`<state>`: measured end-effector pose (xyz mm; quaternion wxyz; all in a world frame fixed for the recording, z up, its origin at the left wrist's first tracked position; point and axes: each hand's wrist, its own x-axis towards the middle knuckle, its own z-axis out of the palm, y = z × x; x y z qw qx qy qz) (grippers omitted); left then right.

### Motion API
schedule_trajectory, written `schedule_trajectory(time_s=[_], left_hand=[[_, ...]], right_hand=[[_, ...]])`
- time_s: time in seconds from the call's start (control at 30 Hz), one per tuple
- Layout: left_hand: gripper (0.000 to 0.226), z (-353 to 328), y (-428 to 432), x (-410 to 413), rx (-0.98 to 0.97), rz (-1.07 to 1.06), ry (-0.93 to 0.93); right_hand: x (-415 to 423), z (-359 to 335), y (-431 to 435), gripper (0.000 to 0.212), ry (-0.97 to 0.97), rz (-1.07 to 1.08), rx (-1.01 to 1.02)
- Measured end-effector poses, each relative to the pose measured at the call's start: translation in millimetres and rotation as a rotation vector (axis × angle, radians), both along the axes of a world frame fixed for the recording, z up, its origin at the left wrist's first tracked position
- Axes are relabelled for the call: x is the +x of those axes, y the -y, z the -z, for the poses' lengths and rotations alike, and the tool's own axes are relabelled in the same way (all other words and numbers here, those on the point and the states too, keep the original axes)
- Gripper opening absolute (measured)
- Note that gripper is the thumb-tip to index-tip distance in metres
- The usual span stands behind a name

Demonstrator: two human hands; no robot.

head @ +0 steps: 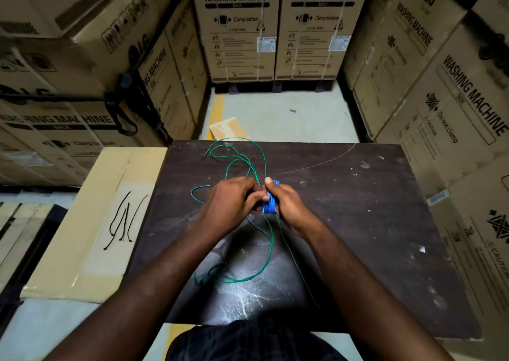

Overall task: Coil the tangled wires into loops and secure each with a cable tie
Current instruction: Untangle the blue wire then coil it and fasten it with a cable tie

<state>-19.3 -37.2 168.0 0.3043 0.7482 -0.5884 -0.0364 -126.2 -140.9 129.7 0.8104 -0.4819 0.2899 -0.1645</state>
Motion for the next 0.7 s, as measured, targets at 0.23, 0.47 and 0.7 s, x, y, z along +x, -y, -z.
schedule_trajectory(time_s=[0.23, 0.47, 0.7], left_hand=[[0.009, -6, 0, 8, -0.139, -0.004, -0.168], [0.019, -12, 2, 12, -0.118, 0.099, -0.323], [0.052, -15, 1, 15, 0.093, 0.168, -0.687]], right_hand=[[-15, -5, -1, 0.053, 0.250, -0.139, 0.255], [-27, -18, -12, 0.024, 0.187, -0.334, -0.049], [-30, -32, -20, 0.022, 0.199, -0.351, -0.049]])
